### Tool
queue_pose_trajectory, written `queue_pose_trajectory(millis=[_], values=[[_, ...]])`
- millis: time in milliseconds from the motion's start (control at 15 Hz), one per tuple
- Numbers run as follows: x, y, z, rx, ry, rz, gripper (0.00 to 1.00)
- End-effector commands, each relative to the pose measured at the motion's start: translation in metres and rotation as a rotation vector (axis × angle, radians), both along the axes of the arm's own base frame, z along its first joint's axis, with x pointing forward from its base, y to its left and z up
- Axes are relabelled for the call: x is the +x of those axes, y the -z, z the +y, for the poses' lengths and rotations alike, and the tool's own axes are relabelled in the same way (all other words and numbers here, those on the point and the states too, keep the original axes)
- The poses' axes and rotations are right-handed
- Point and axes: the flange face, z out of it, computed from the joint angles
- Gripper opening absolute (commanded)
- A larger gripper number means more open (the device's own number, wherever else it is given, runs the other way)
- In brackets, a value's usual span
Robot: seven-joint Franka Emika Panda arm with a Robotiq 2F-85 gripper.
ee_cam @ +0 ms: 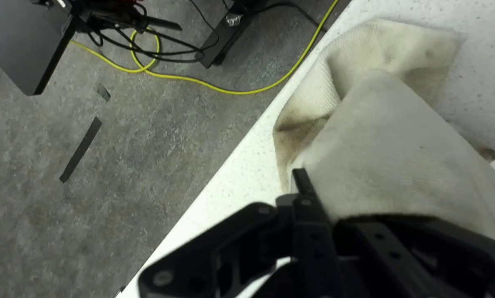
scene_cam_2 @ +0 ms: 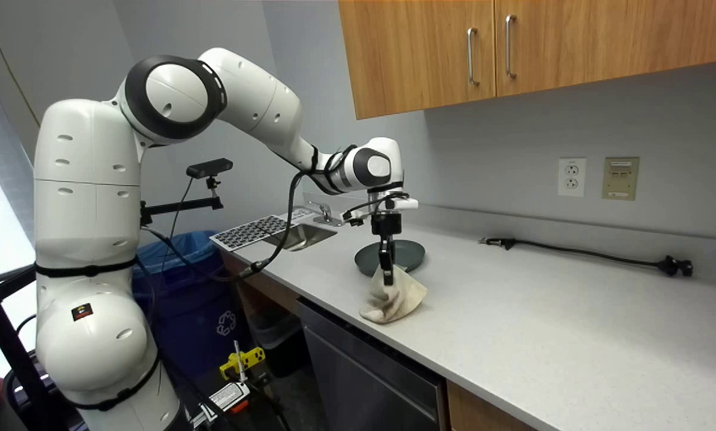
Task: Lay the white cloth flat on the countertop
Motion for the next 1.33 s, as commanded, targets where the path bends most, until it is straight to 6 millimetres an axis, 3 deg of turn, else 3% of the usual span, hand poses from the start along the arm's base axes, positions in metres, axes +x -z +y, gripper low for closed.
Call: queue_pose_trajectory(millis=[0,267,533,800,1267], values=[[-0.022,-0.048,0.024,-0.132,-0.055,-0.082,0.00],[-0.033,-0.091,0.038,-0.220,-0.092,-0.186,0.00],[-0.041,-0.121,0.039,-0.169,-0.152,-0.255,0.00],[-0.045,-0.137,0.027,-0.112,-0.192,-0.307,0.00],[-0.049,-0.146,0.017,-0.084,-0.227,-0.340,0.00]])
